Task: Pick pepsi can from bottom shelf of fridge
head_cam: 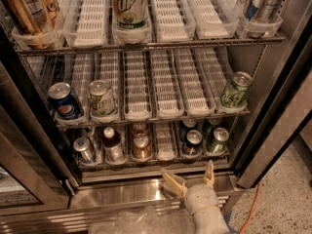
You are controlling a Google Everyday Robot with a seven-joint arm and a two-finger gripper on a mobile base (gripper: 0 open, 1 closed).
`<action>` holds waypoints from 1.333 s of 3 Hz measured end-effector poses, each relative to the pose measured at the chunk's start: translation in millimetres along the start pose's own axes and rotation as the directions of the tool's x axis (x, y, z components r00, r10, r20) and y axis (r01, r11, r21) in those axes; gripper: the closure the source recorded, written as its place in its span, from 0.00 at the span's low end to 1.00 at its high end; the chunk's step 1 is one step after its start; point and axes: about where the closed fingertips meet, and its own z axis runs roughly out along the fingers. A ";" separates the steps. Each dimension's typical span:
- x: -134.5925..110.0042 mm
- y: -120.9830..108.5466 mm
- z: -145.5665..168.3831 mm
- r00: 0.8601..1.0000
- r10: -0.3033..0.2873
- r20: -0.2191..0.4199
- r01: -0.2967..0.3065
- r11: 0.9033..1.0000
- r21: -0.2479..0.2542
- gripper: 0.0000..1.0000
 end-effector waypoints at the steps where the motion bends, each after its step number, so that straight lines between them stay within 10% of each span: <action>1: 4.4 0.1 17.2 1.000 -0.026 0.008 0.025 0.999 0.034 0.00; 4: 9.0 0.0 36.0 1.000 -0.011 0.001 0.011 0.998 0.062 0.13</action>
Offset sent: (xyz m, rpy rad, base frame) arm 0.0487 0.0072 -0.0134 -0.0158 -0.0038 -0.0906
